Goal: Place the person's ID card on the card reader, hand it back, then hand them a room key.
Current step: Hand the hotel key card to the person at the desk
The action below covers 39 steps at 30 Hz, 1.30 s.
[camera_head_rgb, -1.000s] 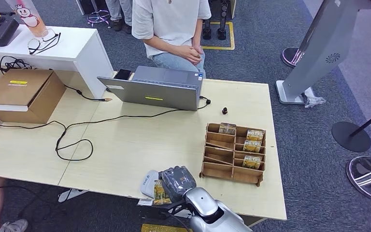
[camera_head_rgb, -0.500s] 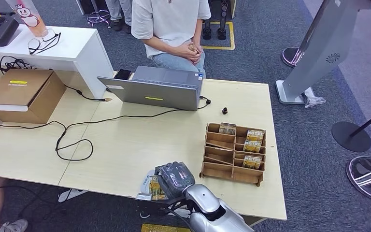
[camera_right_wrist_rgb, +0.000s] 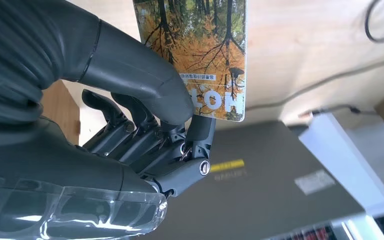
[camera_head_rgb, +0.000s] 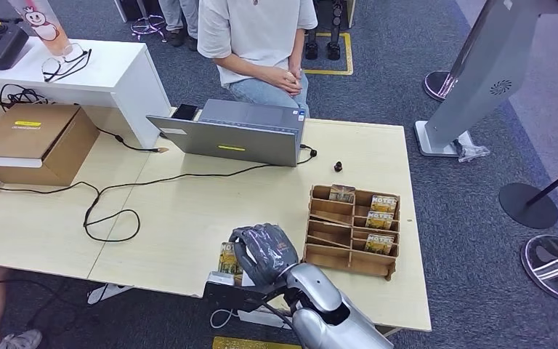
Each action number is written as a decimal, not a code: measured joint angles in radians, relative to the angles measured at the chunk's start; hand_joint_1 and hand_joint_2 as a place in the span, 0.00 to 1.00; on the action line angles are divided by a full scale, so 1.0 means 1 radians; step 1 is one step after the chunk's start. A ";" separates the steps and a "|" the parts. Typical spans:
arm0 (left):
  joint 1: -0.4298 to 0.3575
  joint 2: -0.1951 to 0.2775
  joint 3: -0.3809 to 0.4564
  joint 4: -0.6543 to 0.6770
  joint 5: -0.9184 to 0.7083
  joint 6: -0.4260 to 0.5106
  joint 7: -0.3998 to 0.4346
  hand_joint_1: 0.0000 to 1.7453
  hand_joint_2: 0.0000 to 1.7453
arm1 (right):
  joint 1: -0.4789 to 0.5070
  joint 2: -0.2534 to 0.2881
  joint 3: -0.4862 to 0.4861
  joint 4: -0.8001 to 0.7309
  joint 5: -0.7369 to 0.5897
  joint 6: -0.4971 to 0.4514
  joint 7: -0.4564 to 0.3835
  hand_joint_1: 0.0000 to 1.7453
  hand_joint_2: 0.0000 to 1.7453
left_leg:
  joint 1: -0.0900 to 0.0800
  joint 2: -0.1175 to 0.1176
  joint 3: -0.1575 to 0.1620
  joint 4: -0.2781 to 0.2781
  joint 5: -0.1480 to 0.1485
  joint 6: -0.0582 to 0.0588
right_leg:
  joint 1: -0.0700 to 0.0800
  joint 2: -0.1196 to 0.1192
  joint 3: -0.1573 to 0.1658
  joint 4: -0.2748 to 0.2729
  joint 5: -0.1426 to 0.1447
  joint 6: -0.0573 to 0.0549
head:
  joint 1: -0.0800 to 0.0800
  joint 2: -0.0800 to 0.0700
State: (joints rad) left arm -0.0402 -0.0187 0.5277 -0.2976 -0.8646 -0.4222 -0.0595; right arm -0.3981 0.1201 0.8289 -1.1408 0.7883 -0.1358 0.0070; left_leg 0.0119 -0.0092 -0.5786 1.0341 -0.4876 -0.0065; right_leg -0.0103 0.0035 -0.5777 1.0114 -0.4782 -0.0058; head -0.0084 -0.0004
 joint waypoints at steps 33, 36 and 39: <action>0.003 0.001 -0.010 0.000 -0.006 0.012 -0.002 0.00 0.00 | 0.027 -0.042 -0.041 -0.165 -0.002 0.004 -0.007 1.00 1.00 | 0.000 0.000 0.000 0.000 0.000 0.000 | 0.000 0.000 0.000 0.000 0.000 0.000 | 0.000 0.000; 0.003 0.001 -0.010 0.000 -0.006 0.011 0.001 0.00 0.00 | 0.030 -0.042 -0.044 -0.169 0.000 0.004 -0.007 1.00 1.00 | 0.000 0.000 0.000 0.000 0.000 0.000 | 0.000 0.000 0.000 0.000 0.000 0.000 | 0.000 0.000; 0.003 0.001 -0.010 0.000 -0.007 0.011 0.001 0.00 0.00 | 0.031 -0.042 -0.052 -0.173 0.004 0.003 -0.008 1.00 1.00 | 0.000 0.000 0.000 0.000 0.000 0.000 | 0.000 0.000 0.000 0.000 0.000 0.000 | 0.000 0.000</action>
State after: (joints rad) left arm -0.0371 -0.0177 0.5180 -0.2980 -0.8721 -0.4116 -0.0584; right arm -0.3667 0.0786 0.7769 -1.3134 0.7919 -0.1326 -0.0010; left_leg 0.0119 -0.0092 -0.5787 1.0341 -0.4876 -0.0065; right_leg -0.0104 0.0035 -0.5777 1.0115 -0.4782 -0.0058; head -0.0084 -0.0004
